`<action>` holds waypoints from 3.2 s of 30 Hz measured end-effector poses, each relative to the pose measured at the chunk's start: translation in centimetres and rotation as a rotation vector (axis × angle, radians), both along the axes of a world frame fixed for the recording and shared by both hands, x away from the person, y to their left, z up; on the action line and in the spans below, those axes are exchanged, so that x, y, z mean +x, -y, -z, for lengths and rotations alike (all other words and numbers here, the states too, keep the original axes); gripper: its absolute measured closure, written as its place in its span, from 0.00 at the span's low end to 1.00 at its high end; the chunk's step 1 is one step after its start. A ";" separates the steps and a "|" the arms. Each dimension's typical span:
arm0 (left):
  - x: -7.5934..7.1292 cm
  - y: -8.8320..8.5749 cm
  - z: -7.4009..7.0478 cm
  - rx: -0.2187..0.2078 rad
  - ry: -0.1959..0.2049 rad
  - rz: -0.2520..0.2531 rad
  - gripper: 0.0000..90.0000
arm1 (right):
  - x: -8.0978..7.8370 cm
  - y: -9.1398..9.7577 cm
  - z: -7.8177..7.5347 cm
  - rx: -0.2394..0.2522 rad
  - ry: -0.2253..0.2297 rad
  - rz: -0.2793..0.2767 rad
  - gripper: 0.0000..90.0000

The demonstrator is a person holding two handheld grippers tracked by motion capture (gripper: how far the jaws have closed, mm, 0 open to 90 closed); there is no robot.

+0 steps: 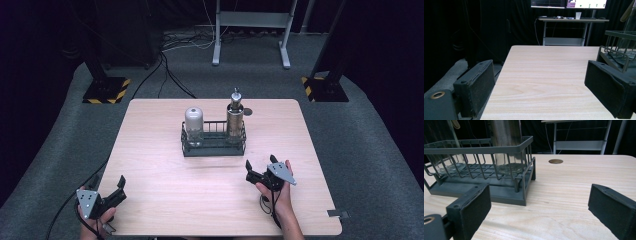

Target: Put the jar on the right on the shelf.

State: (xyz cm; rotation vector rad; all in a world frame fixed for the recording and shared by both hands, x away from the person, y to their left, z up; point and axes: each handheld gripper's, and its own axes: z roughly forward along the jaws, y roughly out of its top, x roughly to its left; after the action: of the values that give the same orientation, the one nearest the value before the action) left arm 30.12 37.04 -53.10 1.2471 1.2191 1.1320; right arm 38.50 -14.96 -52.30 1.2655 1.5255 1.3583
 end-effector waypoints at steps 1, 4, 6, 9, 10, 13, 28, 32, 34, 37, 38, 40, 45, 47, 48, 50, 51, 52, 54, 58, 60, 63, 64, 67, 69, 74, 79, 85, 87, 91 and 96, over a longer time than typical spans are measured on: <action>0.0 0.0 0.0 0.001 0.000 0.000 0.10 | -0.1 0.0 0.0 0.000 0.001 0.001 0.04; 0.0 0.0 0.0 0.001 0.000 -0.001 0.10 | -0.4 0.2 0.0 0.003 0.007 0.003 0.04; 0.0 0.0 0.0 0.002 0.001 -0.001 0.10 | -0.7 0.4 0.0 0.005 0.010 0.005 0.04; 0.0 0.0 0.0 0.001 0.000 -0.001 0.10 | -1.0 0.6 0.0 0.009 0.012 0.008 0.04; 0.0 0.0 0.0 0.001 0.000 -0.001 0.10 | -1.0 0.6 0.0 0.009 0.012 0.008 0.04; 0.0 0.0 0.0 0.002 0.001 -0.002 0.10 | -1.3 0.8 0.0 0.006 0.014 0.018 0.05; -0.1 0.1 0.0 0.005 0.001 -0.004 0.10 | -2.9 2.1 0.1 0.001 0.033 0.042 0.06; -0.1 0.1 0.0 0.006 0.001 -0.005 0.10 | -3.3 2.4 0.1 -0.006 0.037 0.043 0.06; -0.1 0.1 0.0 0.006 0.002 -0.006 0.10 | -3.5 2.7 0.1 -0.004 0.038 0.048 0.06; -0.1 0.1 0.0 0.006 0.002 -0.007 0.10 | -3.7 3.2 0.1 0.010 0.032 0.054 0.06; -0.1 0.1 0.0 0.007 0.002 -0.007 0.10 | -3.7 3.3 0.1 0.010 0.031 0.056 0.06; -0.1 0.1 0.0 0.007 0.002 -0.008 0.10 | -3.9 3.6 0.1 0.015 0.031 0.056 0.06; -0.2 0.1 0.0 0.007 0.002 -0.009 0.10 | -4.2 4.3 0.1 0.016 0.031 0.063 0.06; -0.2 0.1 0.0 0.007 0.002 -0.009 0.10 | -4.3 4.6 0.1 0.015 0.032 0.067 0.06; -0.2 0.1 0.0 0.007 0.002 -0.009 0.10 | -4.4 4.8 0.1 0.016 0.033 0.071 0.06; -0.2 0.1 0.0 0.006 0.002 -0.009 0.10 | -4.6 5.2 0.1 0.016 0.035 0.079 0.06; -0.2 0.1 0.0 0.006 0.001 -0.009 0.10 | -4.6 5.3 0.1 0.017 0.035 0.082 0.06; -0.2 0.1 0.0 0.006 0.002 -0.009 0.10 | -4.7 5.5 0.1 0.021 0.035 0.086 0.07; -0.2 0.1 0.0 0.006 0.001 -0.009 0.10 | -4.8 6.0 0.1 0.022 0.036 0.093 0.07; -0.2 0.1 0.0 0.007 0.002 -0.010 0.10 | -5.1 6.7 0.1 0.028 0.035 0.108 0.07; -0.2 0.1 0.0 0.007 0.002 -0.010 0.10 | -5.2 7.1 0.1 0.027 0.036 0.115 0.07; -0.2 0.1 0.0 0.007 0.002 -0.010 0.10 | -5.4 7.6 0.1 0.031 0.035 0.123 0.07; -0.2 0.1 0.0 0.007 0.002 -0.010 0.10 | -5.4 7.8 0.1 0.030 0.036 0.126 0.07; -0.2 0.1 0.0 0.007 0.003 -0.010 0.10 | -5.6 8.2 0.1 0.034 0.036 0.135 0.07; -0.2 0.1 0.0 0.007 0.003 -0.011 0.10 | -5.7 8.6 0.1 0.034 0.035 0.140 0.07; -0.2 0.1 0.0 0.008 0.004 -0.011 0.10 | -5.9 9.3 0.1 0.036 0.032 0.150 0.07; -0.2 0.1 0.0 0.008 0.004 -0.011 0.10 | -6.1 10.0 0.1 0.046 0.031 0.164 0.07; -0.2 0.1 0.0 0.009 0.004 -0.011 0.10 | -6.3 10.8 0.1 0.054 0.028 0.179 0.07; -0.2 0.1 0.0 0.010 0.005 -0.011 0.10 | -6.3 11.0 0.1 0.054 0.028 0.185 0.07; -0.2 0.1 0.0 0.009 0.005 -0.011 0.10 | -6.5 11.6 0.1 0.056 0.025 0.195 0.06; -0.2 0.1 0.0 0.009 0.004 -0.011 0.10 | -6.7 12.2 0.1 0.058 0.024 0.208 0.06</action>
State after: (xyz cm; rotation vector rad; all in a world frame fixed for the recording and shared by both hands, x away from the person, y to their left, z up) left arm 29.95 36.90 -53.13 1.2454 1.2203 1.1493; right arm 31.83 -27.16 -52.39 1.3969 1.3067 1.2847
